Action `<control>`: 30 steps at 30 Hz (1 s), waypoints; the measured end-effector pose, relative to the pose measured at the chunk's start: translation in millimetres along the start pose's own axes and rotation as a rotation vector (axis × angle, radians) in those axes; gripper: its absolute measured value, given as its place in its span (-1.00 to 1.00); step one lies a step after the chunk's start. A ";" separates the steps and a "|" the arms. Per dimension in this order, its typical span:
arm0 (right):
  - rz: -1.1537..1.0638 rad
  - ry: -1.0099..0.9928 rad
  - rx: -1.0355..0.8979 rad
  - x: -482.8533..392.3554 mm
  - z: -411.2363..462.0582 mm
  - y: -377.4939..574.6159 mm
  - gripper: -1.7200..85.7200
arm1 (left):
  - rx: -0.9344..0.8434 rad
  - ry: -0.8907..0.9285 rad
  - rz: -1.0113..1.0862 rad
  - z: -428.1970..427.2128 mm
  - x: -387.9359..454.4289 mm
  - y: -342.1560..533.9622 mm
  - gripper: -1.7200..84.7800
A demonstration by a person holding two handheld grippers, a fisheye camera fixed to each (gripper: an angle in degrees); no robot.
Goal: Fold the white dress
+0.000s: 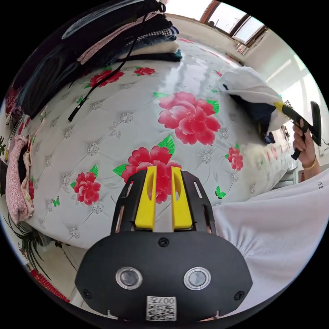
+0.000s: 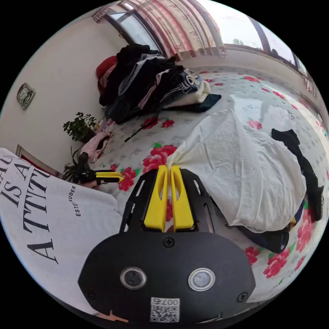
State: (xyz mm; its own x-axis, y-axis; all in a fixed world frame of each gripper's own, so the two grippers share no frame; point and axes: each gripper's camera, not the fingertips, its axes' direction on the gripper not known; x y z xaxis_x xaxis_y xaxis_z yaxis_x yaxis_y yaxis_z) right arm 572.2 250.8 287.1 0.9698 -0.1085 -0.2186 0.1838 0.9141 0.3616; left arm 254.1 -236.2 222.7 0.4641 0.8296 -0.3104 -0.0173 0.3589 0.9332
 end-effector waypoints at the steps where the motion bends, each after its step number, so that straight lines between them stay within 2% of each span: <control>1: -0.052 -0.086 -0.042 -42.9 27.1 1.9 -0.95 | 0.025 0.020 0.012 -9.6 -0.7 3.6 -0.78; 5: -0.235 -0.248 -0.222 -156.9 111.3 3.1 -0.88 | 0.119 0.103 0.081 -60.8 -18.9 39.0 -0.73; 9: -0.237 -0.271 -0.312 -173.5 137.0 -5.3 -0.79 | 0.132 0.107 0.118 -88.9 -40.5 69.4 -0.69; 12: -0.104 -0.146 -0.188 -134.7 114.8 -3.4 -0.76 | 0.158 0.127 0.197 -104.6 -33.6 68.3 -0.66; 16: 0.239 0.193 -0.029 -32.9 83.9 18.4 -0.73 | 0.091 0.142 0.304 -86.0 3.0 37.4 -0.66; 19: 0.453 0.377 0.005 43.6 74.1 26.4 -0.72 | -0.201 -0.032 0.311 -11.2 31.8 1.4 -0.72; 20: 0.508 0.433 -0.041 71.4 82.3 25.9 -0.72 | -0.089 -0.042 0.353 -26.0 38.8 -6.0 -0.87; 21: 0.525 0.449 -0.078 84.7 89.5 25.2 -0.71 | -0.119 -0.074 0.366 -32.4 42.6 -17.2 -0.95; 23: 0.555 0.416 -0.271 129.1 133.6 23.5 -0.71 | -0.166 -0.065 0.351 -44.1 35.7 -31.2 -0.97; 25: 0.513 0.398 -0.194 134.9 133.3 20.0 -0.74 | -0.105 0.012 0.260 -76.5 10.2 -39.8 -0.98; 27: 0.495 0.355 -0.243 146.5 136.8 7.6 -0.81 | 0.035 0.143 0.083 -135.6 -35.4 -44.7 -0.98; 30: 0.504 0.532 -0.252 174.2 101.3 -6.2 -0.89 | 0.202 0.234 -0.097 -209.3 -80.7 -45.5 -0.98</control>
State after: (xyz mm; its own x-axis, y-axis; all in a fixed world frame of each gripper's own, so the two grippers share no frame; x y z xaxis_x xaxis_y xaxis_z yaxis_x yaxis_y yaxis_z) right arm 756.2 186.6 338.6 0.7075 0.4881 -0.5110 -0.3630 0.8715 0.3298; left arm 32.0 -229.9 167.4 0.2382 0.8798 -0.4114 0.2043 0.3687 0.9068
